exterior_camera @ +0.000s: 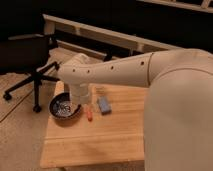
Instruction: Pick up the ceramic bowl
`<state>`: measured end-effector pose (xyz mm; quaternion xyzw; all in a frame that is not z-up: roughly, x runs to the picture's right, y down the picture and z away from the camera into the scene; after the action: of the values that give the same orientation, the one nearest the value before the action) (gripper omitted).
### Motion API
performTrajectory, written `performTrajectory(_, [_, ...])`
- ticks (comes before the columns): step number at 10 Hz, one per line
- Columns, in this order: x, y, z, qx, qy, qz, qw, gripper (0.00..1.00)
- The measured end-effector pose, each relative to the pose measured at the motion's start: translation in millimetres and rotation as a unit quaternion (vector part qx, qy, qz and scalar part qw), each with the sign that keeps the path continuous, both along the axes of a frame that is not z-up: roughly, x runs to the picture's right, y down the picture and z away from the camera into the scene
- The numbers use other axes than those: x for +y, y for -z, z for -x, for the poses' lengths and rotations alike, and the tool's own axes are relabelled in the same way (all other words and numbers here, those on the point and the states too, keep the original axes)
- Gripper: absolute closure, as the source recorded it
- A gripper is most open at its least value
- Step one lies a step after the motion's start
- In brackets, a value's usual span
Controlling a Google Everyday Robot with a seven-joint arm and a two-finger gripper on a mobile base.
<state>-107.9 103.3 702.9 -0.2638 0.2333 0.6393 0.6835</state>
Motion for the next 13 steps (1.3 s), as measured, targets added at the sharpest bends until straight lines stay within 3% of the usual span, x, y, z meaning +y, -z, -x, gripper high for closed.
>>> performTrajectory(9, [-1.1, -0.4, 0.4, 0.000, 0.000, -0.001, 1.0000, 0.35])
performTrajectory(10, [-7.3, -3.9, 3.8, -0.006, -0.003, -0.011, 0.9999, 0.35])
performTrajectory(12, [-42.1, -20.9, 15.5, -0.047, -0.010, -0.063, 0.9968, 0.35])
performTrajectory(13, [-51.8, -26.3, 15.6, -0.057, -0.012, -0.078, 0.9953, 0.35])
